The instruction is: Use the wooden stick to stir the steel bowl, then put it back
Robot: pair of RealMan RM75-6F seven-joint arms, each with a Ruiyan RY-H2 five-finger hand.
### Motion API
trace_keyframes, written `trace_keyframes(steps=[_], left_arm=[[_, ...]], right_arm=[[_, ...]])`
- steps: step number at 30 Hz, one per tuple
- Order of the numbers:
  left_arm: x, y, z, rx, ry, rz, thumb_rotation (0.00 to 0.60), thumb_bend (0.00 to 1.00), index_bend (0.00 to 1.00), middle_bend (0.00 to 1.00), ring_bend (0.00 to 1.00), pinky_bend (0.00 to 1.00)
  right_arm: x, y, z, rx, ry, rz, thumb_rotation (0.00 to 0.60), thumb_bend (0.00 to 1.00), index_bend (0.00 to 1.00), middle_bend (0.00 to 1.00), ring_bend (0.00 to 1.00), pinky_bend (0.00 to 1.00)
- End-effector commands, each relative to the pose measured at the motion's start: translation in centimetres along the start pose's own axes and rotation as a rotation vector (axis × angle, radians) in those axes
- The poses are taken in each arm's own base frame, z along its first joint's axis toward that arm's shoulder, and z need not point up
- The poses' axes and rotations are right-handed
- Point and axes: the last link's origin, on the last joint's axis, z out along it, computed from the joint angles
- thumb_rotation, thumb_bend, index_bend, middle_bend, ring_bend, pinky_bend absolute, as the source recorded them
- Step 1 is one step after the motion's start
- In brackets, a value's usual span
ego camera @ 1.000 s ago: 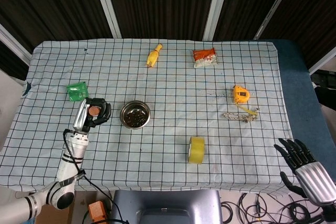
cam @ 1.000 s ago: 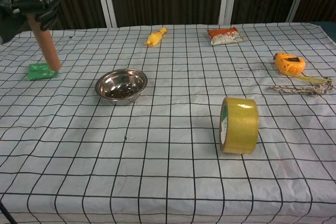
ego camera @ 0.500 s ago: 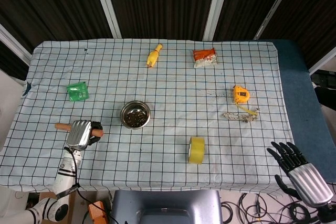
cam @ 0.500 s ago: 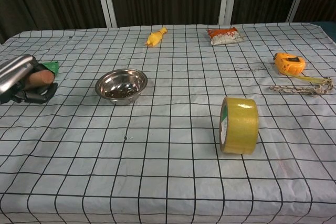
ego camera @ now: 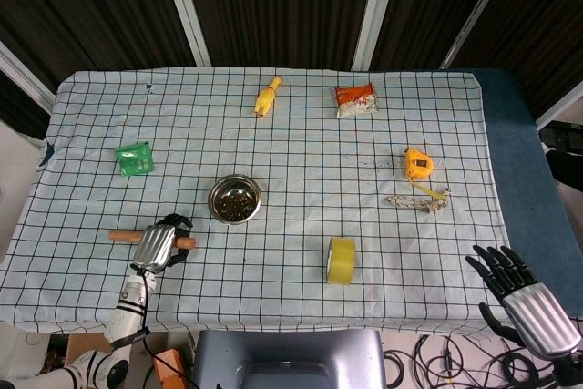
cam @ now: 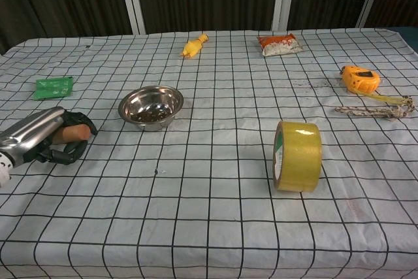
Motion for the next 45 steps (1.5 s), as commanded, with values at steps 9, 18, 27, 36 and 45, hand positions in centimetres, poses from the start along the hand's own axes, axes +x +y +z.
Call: trace_keyframes(steps=[9, 18, 27, 36, 45], left_arm=[[-1.7, -0.1, 0.0, -0.025, -0.082, 0.038, 0.600, 0.48, 0.04, 0.15, 0.05, 0.22], [-0.9, -0.3, -0.5, -0.035, -0.084, 0.031, 0.600, 0.38, 0.01, 0.12, 0.01, 0.19], [0.7, 0.2, -1.4, -0.063, -0.059, 0.015, 0.589, 0.33, 0.00, 0.11, 0.01, 0.19], [3.0, -0.4, -3.5, -0.089, -0.056, 0.071, 0.577, 0.33, 0.00, 0.10, 0.01, 0.19], [9.2, -2.6, -10.1, -0.133, 0.056, 0.175, 0.600, 0.35, 0.00, 0.05, 0.00, 0.09]], right_arm=[[-0.2, 0.1, 0.2, -0.008, -0.018, 0.003, 0.600, 0.43, 0.00, 0.00, 0.00, 0.05], [-0.1, 0.0, 0.1, -0.001, -0.020, 0.016, 0.600, 0.43, 0.00, 0.00, 0.00, 0.06], [-0.2, 0.0, 0.3, -0.007, -0.028, 0.013, 0.600, 0.43, 0.00, 0.00, 0.00, 0.06], [-0.1, 0.0, 0.3, -0.008, -0.025, 0.013, 0.600, 0.43, 0.00, 0.00, 0.00, 0.06], [0.1, 0.2, 0.2, -0.016, -0.011, 0.015, 0.600, 0.43, 0.00, 0.00, 0.00, 0.05]])
